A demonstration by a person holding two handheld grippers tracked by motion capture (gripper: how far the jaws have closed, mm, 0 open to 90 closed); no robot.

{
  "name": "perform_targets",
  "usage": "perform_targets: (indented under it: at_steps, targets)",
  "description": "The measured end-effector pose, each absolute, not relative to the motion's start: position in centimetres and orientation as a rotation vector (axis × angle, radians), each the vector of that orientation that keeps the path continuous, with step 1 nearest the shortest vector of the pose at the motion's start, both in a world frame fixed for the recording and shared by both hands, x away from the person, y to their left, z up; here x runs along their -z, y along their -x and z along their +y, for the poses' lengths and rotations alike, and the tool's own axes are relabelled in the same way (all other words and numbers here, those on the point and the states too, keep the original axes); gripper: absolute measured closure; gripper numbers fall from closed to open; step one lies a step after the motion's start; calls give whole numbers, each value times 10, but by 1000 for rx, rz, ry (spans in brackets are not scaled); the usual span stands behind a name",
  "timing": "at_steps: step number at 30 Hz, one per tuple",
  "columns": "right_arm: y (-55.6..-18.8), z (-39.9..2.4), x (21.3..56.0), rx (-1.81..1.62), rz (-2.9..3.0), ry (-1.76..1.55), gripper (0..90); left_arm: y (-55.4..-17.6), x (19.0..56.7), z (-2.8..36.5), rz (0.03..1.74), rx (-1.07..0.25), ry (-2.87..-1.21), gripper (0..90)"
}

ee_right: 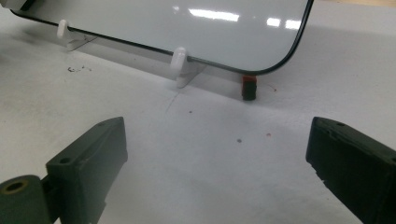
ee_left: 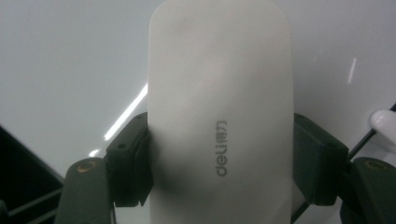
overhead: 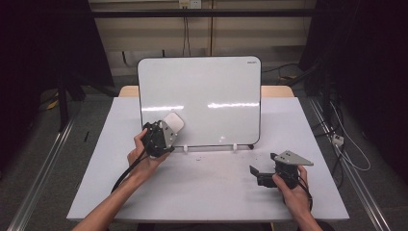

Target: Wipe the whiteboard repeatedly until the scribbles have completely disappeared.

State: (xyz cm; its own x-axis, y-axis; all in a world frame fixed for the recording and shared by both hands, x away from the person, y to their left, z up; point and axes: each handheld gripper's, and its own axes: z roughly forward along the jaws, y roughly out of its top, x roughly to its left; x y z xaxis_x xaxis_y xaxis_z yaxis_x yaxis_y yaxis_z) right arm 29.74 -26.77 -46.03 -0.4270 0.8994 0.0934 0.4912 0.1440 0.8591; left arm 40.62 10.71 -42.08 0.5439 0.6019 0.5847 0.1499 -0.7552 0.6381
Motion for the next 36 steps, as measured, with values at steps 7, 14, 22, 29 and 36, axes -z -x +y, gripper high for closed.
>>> perform_targets:
  at_steps: [7, 14, 22, 29, 36]
  targets:
    - [-297, -268, 460, -1213, 1981, -1322, 54, -408, 420, 93, 540, -1123, -2284, 312]
    - [-297, -269, 460, -1219, 1977, -1325, 54, -430, 394, 93, 620, -1082, -2219, 312]
    - [-296, -272, 460, -1222, 1970, -1325, 54, -462, 358, 107, 728, -1078, -2137, 312]
    - [-295, -273, 459, -1224, 1970, -1333, 54, -469, 351, 123, 763, -1074, -2106, 312]
    - [-295, -272, 459, -1224, 1968, -1330, 52, -460, 363, 130, 771, -1074, -2120, 312]
